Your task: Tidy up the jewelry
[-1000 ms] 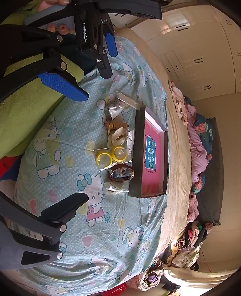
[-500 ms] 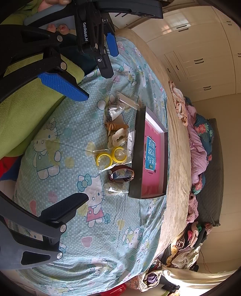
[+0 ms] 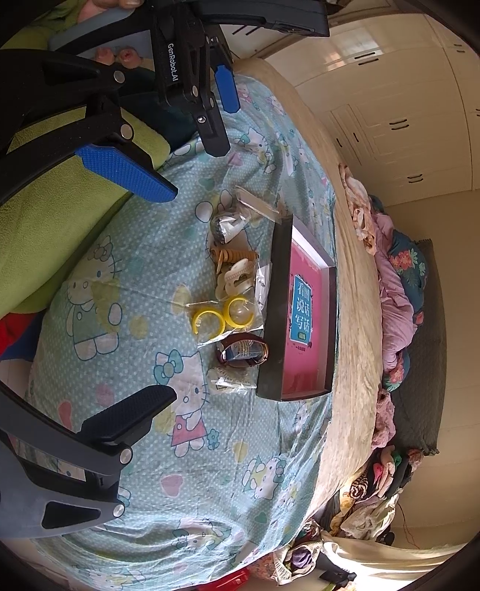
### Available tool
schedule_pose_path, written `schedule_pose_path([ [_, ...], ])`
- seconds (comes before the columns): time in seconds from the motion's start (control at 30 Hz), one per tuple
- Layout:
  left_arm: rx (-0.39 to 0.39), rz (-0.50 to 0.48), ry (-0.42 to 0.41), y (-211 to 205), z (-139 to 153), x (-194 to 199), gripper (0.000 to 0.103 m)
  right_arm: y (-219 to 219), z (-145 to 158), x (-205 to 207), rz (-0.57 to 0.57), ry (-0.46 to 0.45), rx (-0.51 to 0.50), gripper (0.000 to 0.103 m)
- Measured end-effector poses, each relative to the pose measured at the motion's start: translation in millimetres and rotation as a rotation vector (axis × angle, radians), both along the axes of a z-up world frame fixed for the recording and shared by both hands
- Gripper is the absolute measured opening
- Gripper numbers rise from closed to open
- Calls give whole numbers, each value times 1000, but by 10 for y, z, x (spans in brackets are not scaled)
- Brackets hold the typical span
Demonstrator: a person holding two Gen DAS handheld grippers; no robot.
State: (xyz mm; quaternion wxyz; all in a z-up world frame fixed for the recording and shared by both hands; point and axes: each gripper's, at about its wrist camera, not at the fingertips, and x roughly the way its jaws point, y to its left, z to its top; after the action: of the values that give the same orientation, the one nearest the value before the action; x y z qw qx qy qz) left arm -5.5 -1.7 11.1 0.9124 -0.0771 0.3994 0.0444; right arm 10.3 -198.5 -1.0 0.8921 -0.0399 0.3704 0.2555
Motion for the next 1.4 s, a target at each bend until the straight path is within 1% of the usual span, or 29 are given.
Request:
schedule_pose_path([
  [0.1, 0, 4, 0, 6, 13, 0, 94, -11, -22, 27, 2, 3, 3, 99],
  [0.2, -4, 4, 2, 101, 44, 30, 94, -12, -29, 36, 3, 5, 3, 99],
  [0.4, 0, 11, -4, 111, 34, 41, 94, -13, -13, 82, 12, 5, 16, 99],
  [0.5, 10, 32, -6, 169, 31, 90, 94, -17, 10, 146, 16, 3, 31, 99],
  [0.67, -2, 53, 1, 254, 5, 148, 94, -18, 63, 279, 16, -7, 55, 99],
  [0.93, -20, 85, 6, 404, 10, 316, 94, 25, 88, 474, 33, -8, 65, 99],
  [1.17, -38, 95, 4, 548, 13, 496, 94, 5, 78, 644, 25, -6, 75, 99],
  [1.23, -38, 104, 16, 600, -19, 547, 94, -20, 71, 706, 14, -5, 78, 99],
  [1.4, -81, 106, 63, 768, -181, 668, 94, -107, 23, 859, -18, -7, 74, 99],
])
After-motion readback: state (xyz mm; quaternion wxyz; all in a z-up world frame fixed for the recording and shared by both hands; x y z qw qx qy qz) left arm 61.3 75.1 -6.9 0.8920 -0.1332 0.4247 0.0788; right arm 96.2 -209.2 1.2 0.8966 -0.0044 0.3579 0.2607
